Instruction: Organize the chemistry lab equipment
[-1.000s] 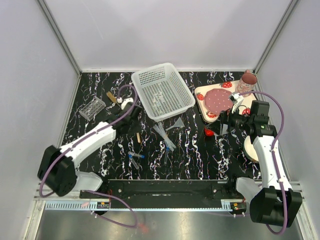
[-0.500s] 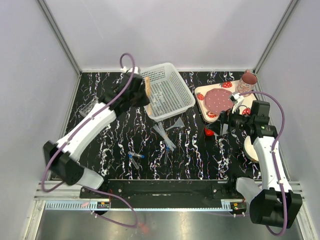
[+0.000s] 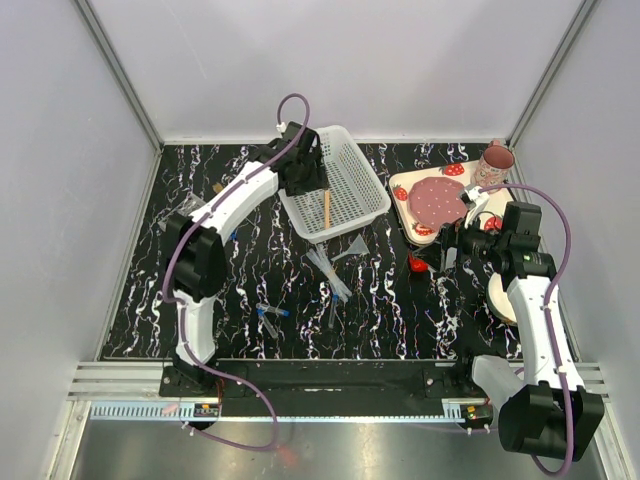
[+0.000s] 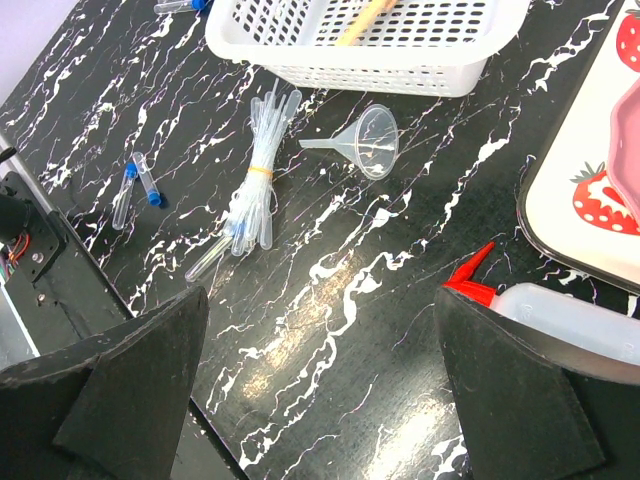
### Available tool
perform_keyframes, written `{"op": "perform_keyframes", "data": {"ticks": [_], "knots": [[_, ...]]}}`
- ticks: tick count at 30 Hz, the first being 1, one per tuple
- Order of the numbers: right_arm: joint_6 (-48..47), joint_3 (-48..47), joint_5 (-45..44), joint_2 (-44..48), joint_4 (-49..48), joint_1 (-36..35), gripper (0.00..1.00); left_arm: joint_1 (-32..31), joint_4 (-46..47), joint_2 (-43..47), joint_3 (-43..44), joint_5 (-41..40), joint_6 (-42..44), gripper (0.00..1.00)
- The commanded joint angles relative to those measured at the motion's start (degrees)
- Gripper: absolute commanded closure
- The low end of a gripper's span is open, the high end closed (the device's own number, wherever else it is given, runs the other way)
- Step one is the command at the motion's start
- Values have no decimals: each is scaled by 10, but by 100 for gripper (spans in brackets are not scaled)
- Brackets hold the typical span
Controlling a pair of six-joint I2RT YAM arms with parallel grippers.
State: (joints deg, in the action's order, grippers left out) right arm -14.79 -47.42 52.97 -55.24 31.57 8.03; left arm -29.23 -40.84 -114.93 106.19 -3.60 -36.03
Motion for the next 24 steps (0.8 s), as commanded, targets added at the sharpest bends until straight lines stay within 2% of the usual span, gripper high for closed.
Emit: {"op": "perform_keyframes", "data": {"ticks": [1, 5, 7, 10, 11, 13, 14, 18, 20, 24], "knots": [[-11, -9, -8, 7, -4, 1, 0, 7, 1, 26, 45, 14, 13, 31], [-11, -10, -8, 6, -3, 1, 0, 13, 5, 88, 19, -6, 39, 15], [-10, -10, -5, 7, -4, 4, 0, 14, 11, 125, -27, -27, 49, 7], [-15, -6, 10, 8, -3, 4, 0, 20, 40, 224, -130, -62, 68, 1], [-15, -5, 26, 8, -3, 5, 0, 28, 58, 283, -160, -69, 76, 1], [-16, 0, 46, 0, -4, 5, 0, 38, 73, 343, -249, -68, 83, 1], [-18, 1, 69, -3, -4, 5, 0, 52, 85, 402, -279, -61, 89, 1], [-29, 0, 125, -20, 0, 5, 0, 94, 98, 540, -434, -22, 98, 1], [-39, -15, 152, -37, 7, 3, 0, 109, 97, 613, -477, -12, 98, 1], [-47, -42, 145, -72, 10, -33, 0, 118, 98, 712, -578, 2, 71, 1]]}}
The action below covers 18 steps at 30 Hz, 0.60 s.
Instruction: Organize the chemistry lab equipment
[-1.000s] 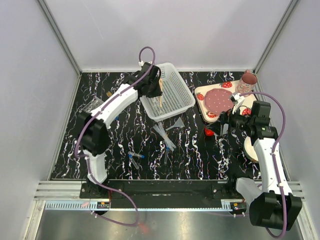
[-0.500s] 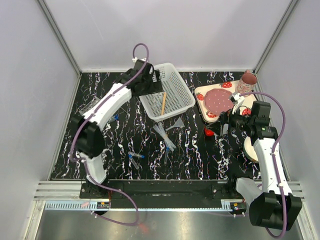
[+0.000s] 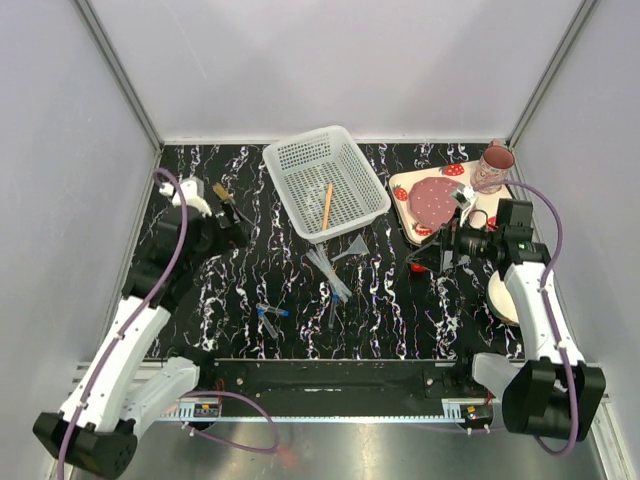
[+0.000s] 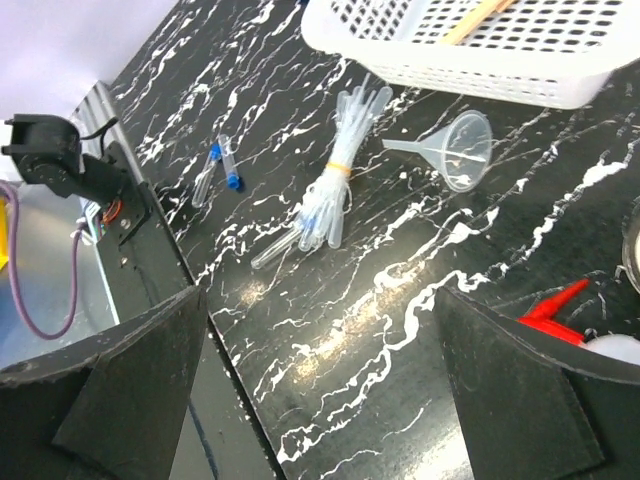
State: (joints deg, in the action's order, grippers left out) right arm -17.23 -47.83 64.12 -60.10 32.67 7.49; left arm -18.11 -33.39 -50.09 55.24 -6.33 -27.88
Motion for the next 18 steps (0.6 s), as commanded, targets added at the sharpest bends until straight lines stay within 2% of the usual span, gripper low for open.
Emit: {"op": "perform_keyframes", "data": {"ticks": [1, 8, 10, 18], "knots": [[-30, -43, 26, -34, -4, -55, 0, 7, 24, 80, -83, 32, -19, 1], [24, -40, -108, -92, -108, -195, 0, 8, 65, 160, -209, 78, -108, 1], [12, -46, -121, -112, -111, -222, 0, 10, 76, 159, -222, 90, -123, 1], [-38, -79, -275, -184, -81, -388, 0, 10, 84, 130, -247, 98, -161, 1]]}}
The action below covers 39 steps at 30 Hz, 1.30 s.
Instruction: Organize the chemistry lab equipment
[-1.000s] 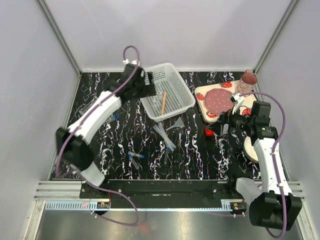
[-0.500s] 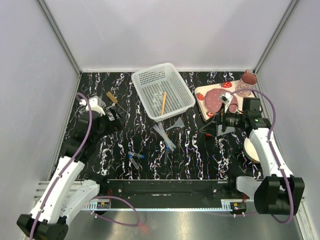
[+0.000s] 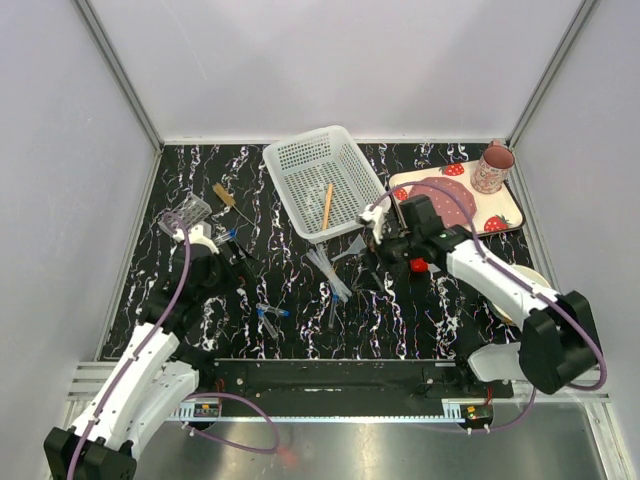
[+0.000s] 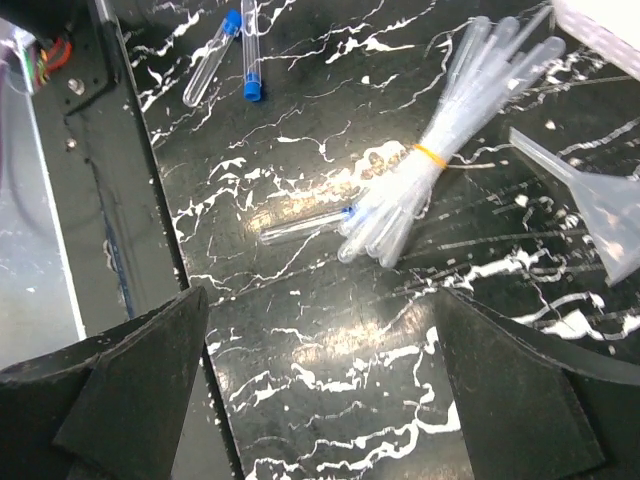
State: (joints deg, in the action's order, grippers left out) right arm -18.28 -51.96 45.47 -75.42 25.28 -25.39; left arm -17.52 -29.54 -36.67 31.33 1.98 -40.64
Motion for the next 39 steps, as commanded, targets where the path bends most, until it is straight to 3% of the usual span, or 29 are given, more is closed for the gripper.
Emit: {"op": "perform_keyframes", "data": {"ticks": [1, 10, 17, 39], "knots": [[-28, -43, -119, -39, -8, -77, 0, 4, 49, -4, -10, 13, -43, 1], [65, -100, -328, -165, -52, -200, 5, 4, 71, 40, -47, 3, -80, 1], [90, -136, -394, -223, -50, -232, 8, 4, 53, 59, -59, -4, -76, 1], [76, -152, -490, -284, -46, -238, 57, 4, 36, 91, -67, -10, -76, 1]]}}
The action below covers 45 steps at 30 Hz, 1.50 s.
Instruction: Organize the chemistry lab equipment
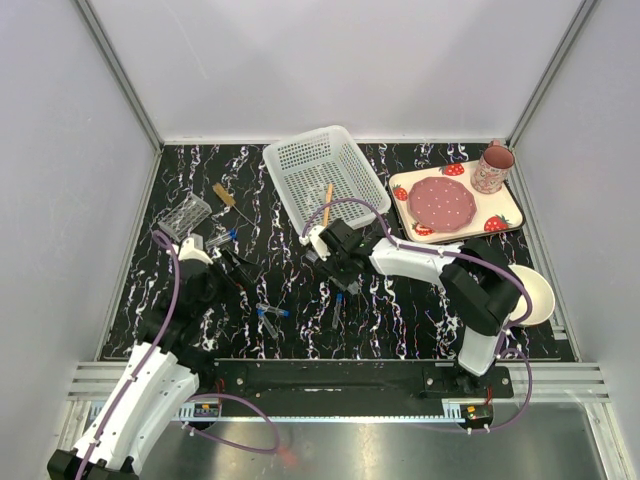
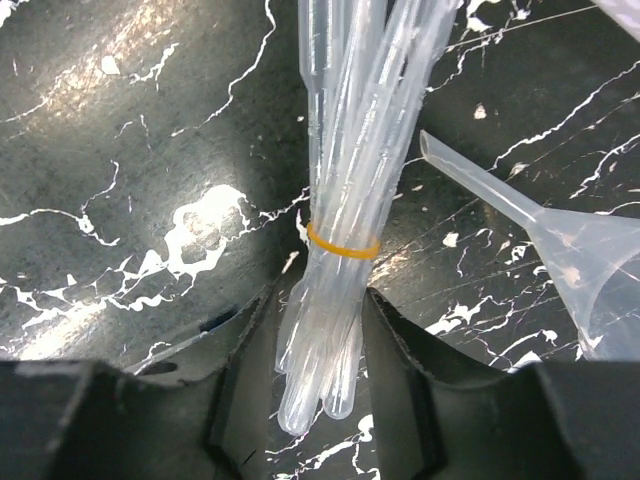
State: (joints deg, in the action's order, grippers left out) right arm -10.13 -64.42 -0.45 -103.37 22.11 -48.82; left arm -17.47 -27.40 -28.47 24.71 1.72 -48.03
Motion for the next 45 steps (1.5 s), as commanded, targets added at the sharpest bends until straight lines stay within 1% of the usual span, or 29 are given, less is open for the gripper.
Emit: {"op": "perform_keyframes", "data": {"ticks": [1, 2, 4, 8, 13, 17, 20, 22, 24, 27, 30, 33, 35, 39, 40, 45], "knots": [[-7, -28, -37, -4, -9, -4, 58, 3, 15, 9, -2, -7, -2, 1], [-9, -32, -39, -3, -8, -4, 62, 3, 15, 8, -3, -7, -2, 1], [-12, -33, -41, 2, -6, -4, 65, 3, 11, 8, -4, -6, -2, 1], [-27, -33, -37, 26, 0, -3, 68, 3, 9, 9, -5, -4, 0, 1], [-46, -24, 33, 65, 21, -3, 70, 3, 9, 3, -2, -3, 2, 1], [-80, -21, 83, 106, 43, -4, 70, 3, 6, -2, 2, -4, 6, 1], [-124, -35, 130, 129, 80, -3, 70, 3, -8, -4, 19, -12, 14, 1], [-152, -49, 143, 149, 111, -3, 70, 3, -19, -4, 38, -15, 21, 1], [-174, -62, 170, 160, 150, -3, 70, 3, -38, -5, 63, -34, 34, 1], [-198, -100, 184, 174, 198, -1, 70, 3, -59, -3, 96, -51, 48, 1], [-202, -176, 189, 178, 224, 18, 69, 4, -73, 3, 116, -61, 55, 1], [-187, -228, 198, 168, 226, 62, 69, 3, -77, 11, 125, -67, 56, 1], [-164, -284, 210, 148, 226, 105, 68, 3, -78, 16, 127, -67, 54, 1], [-114, -376, 208, 96, 215, 153, 68, 3, -82, 17, 129, -64, 53, 1], [-93, -387, 203, 73, 211, 159, 68, 3, -83, 18, 129, -63, 52, 1], [-46, -453, 174, -1, 195, 181, 67, 3, -83, 20, 126, -54, 50, 1]]}}
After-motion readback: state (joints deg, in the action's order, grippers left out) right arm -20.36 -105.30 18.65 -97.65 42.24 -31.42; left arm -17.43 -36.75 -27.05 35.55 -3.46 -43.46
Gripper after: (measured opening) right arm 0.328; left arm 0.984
